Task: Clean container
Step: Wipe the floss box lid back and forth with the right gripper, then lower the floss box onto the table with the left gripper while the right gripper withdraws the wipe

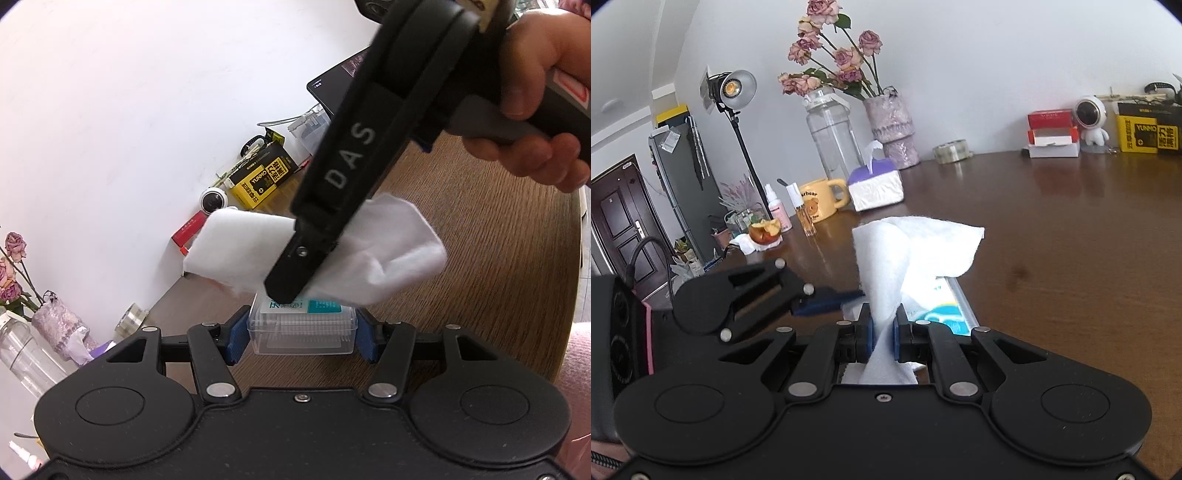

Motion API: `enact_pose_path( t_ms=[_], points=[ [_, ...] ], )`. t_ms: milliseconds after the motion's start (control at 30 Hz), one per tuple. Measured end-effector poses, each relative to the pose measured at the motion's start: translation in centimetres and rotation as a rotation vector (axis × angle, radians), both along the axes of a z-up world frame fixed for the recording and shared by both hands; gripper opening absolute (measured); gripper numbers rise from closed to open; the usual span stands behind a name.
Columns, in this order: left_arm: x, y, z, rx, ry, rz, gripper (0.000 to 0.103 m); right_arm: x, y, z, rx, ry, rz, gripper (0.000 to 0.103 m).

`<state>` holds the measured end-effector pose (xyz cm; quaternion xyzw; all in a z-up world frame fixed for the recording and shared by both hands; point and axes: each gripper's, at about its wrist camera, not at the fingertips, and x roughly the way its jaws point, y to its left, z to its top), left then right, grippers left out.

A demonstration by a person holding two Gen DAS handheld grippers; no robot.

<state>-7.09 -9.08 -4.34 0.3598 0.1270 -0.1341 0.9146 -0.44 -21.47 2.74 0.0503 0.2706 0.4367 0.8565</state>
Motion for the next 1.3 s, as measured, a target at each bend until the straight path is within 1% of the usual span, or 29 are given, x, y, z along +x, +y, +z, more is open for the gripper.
enact_pose_path(
  t_ms=[933,1100,1167,1233,1300],
  points=[
    [-0.4,0.1,0.2,0.001,-0.002,0.0,0.057,1.6,0.0,0.2,-0.019,-0.006,-0.025,0.01],
    [-0.4,0.1,0.3,-0.002,0.002,0.0,0.057,2.0,-1.5,-0.6,-0.007,0.035,-0.095,0.01],
    [-0.4,0.2,0.3,-0.005,0.005,0.0,0.057,1.6,-2.4,-1.0,0.02,0.056,-0.112,0.01],
    [-0.2,0.4,0.6,-0.027,0.028,0.004,0.057,1.1,-3.2,-1.0,0.043,0.069,-0.142,0.01],
    [0.6,0.7,1.6,-0.079,0.097,0.01,0.056,0.5,-3.8,-0.7,0.056,0.065,-0.159,0.01]
  ],
)
